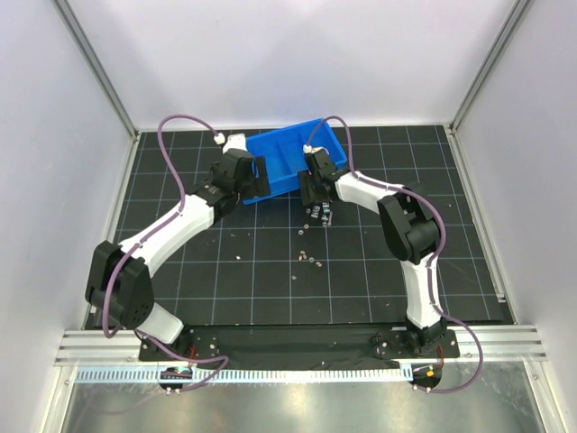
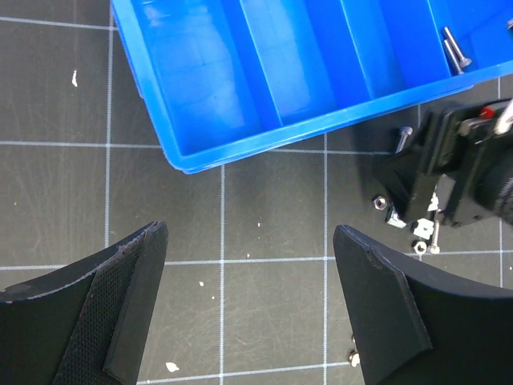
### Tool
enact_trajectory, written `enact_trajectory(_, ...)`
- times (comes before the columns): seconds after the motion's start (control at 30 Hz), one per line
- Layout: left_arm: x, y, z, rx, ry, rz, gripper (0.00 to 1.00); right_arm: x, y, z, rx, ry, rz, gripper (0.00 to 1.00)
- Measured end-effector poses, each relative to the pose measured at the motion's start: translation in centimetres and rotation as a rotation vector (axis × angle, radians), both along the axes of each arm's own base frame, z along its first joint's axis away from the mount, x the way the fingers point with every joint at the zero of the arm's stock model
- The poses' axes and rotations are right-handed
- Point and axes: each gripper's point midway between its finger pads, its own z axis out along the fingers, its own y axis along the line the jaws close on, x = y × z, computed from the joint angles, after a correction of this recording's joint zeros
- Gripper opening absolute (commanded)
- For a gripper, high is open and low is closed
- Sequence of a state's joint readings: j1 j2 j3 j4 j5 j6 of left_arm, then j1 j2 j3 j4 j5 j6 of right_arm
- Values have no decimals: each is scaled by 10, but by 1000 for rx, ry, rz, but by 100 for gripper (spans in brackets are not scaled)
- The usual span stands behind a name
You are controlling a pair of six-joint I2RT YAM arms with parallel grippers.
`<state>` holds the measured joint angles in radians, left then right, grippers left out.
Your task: Sort the screws and nuts into containers
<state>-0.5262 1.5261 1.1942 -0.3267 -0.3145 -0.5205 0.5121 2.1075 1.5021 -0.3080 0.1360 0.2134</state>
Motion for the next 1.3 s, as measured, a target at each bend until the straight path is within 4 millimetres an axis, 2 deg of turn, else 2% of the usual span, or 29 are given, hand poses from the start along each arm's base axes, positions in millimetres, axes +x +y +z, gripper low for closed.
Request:
enact_trajectory(0.27, -3, 8, 6, -8, -14, 12, 89, 1, 3, -3, -59, -44, -80, 53)
enact_trajectory(0.53, -5, 11, 1, -5, -6, 18, 89, 10, -2, -3, -67, -109, -140, 31)
enact_trajectory(0.77, -4, 12, 1, -6, -8, 21, 89, 12, -2, -4, -59, -128, -151, 5)
enact_trajectory(0.9, -4, 13, 1, -10, -8, 22, 89, 10, -4, -3, -51, -140, -152, 1)
enact_trajectory(1.07, -6, 13, 6, -22, -17, 19, 89, -13, -14, 0, -58, -96, -129, 1)
enact_trajectory(1.17, -8, 14, 8, -27, -23, 17, 89, -22, -11, 20, -23, -82, -92, 1)
enact_trajectory(1.27, -8, 13, 11, -34, -29, 17, 89, -21, -7, 57, 42, -128, -60, 1)
enact_trajectory(1.3, -8, 13, 11, -38, -29, 19, 89, -19, -4, 76, 68, -154, -46, 1)
